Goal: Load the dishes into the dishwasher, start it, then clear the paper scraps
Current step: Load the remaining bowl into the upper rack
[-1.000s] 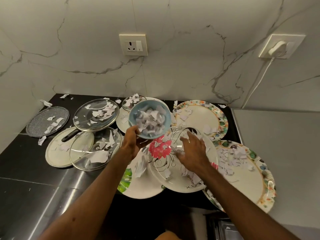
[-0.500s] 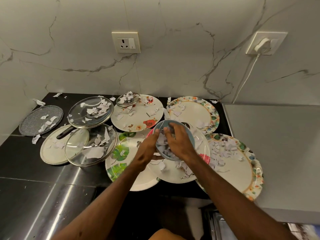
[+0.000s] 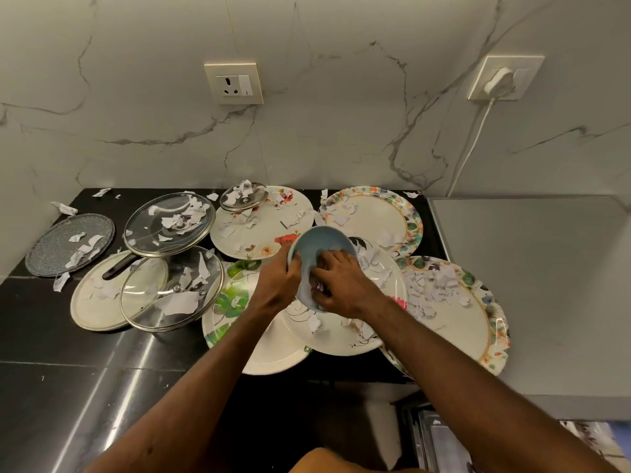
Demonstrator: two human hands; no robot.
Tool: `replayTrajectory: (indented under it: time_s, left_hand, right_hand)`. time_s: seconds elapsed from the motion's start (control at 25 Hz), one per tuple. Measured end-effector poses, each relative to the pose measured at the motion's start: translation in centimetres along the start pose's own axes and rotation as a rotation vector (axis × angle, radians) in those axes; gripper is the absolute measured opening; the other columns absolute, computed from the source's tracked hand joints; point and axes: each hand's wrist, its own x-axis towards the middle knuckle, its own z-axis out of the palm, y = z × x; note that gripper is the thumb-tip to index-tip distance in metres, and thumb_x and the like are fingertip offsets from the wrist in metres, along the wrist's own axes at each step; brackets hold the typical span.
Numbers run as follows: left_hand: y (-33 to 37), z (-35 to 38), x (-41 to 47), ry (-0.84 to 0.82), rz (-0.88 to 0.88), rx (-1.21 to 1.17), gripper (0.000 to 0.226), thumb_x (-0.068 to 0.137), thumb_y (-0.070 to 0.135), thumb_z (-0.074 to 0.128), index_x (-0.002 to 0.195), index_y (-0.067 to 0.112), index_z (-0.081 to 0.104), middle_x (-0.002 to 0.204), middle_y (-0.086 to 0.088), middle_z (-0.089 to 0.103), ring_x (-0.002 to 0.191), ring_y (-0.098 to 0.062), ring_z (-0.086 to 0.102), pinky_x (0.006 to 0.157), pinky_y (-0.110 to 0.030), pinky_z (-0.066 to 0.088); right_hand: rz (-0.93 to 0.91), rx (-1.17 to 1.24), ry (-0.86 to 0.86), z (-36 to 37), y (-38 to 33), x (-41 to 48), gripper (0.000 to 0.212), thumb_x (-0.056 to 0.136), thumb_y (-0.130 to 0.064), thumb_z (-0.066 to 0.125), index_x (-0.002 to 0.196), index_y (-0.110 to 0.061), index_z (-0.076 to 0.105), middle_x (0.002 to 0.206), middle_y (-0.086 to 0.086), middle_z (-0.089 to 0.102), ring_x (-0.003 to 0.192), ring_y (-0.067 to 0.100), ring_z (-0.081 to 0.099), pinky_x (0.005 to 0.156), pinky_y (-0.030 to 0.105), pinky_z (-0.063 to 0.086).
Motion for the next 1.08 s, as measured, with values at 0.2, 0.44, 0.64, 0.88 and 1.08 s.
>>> replayTrajectory:
  time_s: [0.2, 0.44, 0.64, 0.88, 1.08]
  left_hand:
    - [0.4, -0.7, 0.6, 0.081, 0.156, 0.255, 0.043, 0.107, 0.029, 0.047, 0.147, 0.017, 0.039, 0.120, -0.010, 0.065, 0.093, -0.025, 0.067, 0.064, -0.029, 0.060]
    - [1.6, -0.7, 0.6, 0.104, 0.215, 0.281, 0.043, 0.106, 0.029, 0.049, 0.146, 0.018, 0.038, 0.117, -0.012, 0.066, 0.087, -0.020, 0.065, 0.059, -0.025, 0.057]
    - [2.6, 0.3, 0.4, 0.115, 0.255, 0.291, 0.046, 0.105, 0.029, 0.053, 0.147, 0.019, 0.037, 0.117, -0.013, 0.066, 0.089, -0.026, 0.069, 0.063, -0.036, 0.062]
    - [1.6, -1.0, 0.7, 0.108, 0.274, 0.305, 0.045, 0.104, 0.023, 0.057, 0.146, 0.011, 0.044, 0.119, -0.015, 0.066, 0.093, -0.027, 0.067, 0.066, -0.031, 0.054]
    - [1.6, -0.2, 0.9, 0.175, 0.240, 0.214, 0.038, 0.106, 0.017, 0.051, 0.144, 0.012, 0.051, 0.117, -0.010, 0.067, 0.091, -0.023, 0.063, 0.069, -0.033, 0.056]
  right_hand:
    - [-0.012, -0.197, -0.088, -0.7, 1.0, 1.1, 0.041, 0.092, -0.038, 0.069, 0.130, -0.022, 0.067, 0.135, 0.007, 0.061, 0.127, 0.028, 0.054, 0.113, 0.044, 0.040]
    - [0.047, 0.099, 0.136, -1.7, 1.2, 0.6, 0.042, 0.101, -0.045, 0.056, 0.134, -0.019, 0.061, 0.142, 0.007, 0.057, 0.121, 0.025, 0.057, 0.096, 0.041, 0.055]
    - [0.044, -0.001, -0.001, 0.1, 1.0, -0.8, 0.039, 0.103, -0.041, 0.057, 0.133, -0.016, 0.057, 0.139, 0.010, 0.059, 0.121, 0.028, 0.058, 0.104, 0.045, 0.052]
    - [0.128, 0.061, 0.192, 0.0, 2.3, -2.7, 0.038, 0.107, -0.045, 0.047, 0.125, -0.017, 0.065, 0.126, 0.006, 0.066, 0.108, 0.023, 0.059, 0.095, 0.042, 0.054]
    - [0.183, 0.086, 0.261, 0.6, 2.1, -3.7, 0.045, 0.109, -0.052, 0.042, 0.114, -0.020, 0.073, 0.115, -0.003, 0.072, 0.108, 0.015, 0.061, 0.100, 0.041, 0.048]
